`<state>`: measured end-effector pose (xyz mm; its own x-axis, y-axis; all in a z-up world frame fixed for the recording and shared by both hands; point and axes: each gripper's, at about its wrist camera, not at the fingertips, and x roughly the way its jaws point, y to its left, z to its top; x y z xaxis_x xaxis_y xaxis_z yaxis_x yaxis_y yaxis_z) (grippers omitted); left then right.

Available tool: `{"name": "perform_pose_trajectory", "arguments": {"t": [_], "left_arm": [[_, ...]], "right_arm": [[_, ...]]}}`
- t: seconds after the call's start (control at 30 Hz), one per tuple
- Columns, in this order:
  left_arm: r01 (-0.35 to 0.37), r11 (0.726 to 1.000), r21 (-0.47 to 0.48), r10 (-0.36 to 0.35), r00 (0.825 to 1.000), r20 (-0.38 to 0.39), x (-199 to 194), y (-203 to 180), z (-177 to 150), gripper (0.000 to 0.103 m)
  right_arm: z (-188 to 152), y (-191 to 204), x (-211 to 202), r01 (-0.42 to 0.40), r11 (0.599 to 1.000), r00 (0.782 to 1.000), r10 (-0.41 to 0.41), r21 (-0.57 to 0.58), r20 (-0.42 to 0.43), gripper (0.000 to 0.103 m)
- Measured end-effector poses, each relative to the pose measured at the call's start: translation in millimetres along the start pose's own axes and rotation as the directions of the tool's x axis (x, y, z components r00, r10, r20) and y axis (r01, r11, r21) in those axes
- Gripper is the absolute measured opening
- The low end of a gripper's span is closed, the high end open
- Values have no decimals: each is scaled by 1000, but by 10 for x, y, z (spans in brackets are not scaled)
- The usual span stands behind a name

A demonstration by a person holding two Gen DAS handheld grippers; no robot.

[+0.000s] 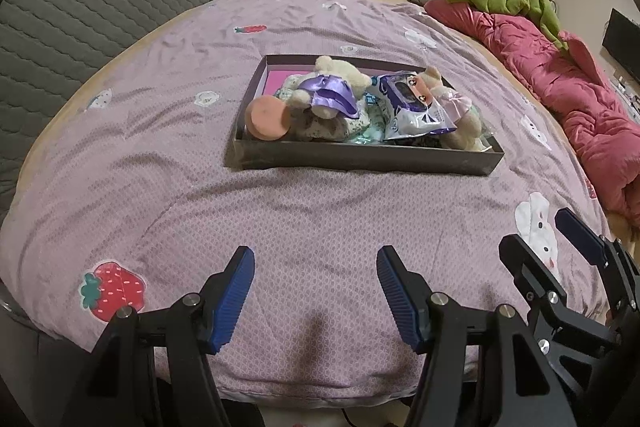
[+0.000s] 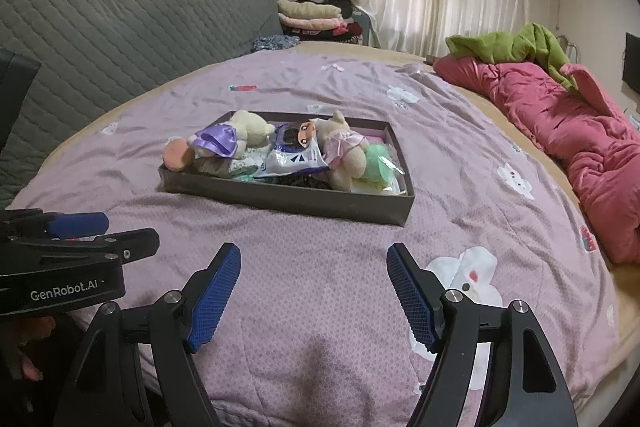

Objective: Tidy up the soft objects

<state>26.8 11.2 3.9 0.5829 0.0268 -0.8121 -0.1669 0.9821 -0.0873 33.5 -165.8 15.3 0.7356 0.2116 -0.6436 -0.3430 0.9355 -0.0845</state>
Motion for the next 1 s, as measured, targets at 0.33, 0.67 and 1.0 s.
{"name": "perform_pose_trajectory", "arguments": {"t": [0.33, 0.67, 1.0], "left_arm": [[-10, 1000, 1, 10, 1000, -7, 17, 12, -7, 63], [-14, 1000, 1, 14, 1000, -9, 25, 12, -10, 63], [-32, 999, 2, 32, 999, -19, 71, 25, -15, 63]], "right_arm": [[-12, 4, 18, -6, 1000, 1000, 6, -8, -6, 77], [-15, 18, 30, -6, 1000, 1000, 6, -2, -9, 77], [-16, 16, 34, -5, 1000, 1000, 5, -2, -11, 77]]}}
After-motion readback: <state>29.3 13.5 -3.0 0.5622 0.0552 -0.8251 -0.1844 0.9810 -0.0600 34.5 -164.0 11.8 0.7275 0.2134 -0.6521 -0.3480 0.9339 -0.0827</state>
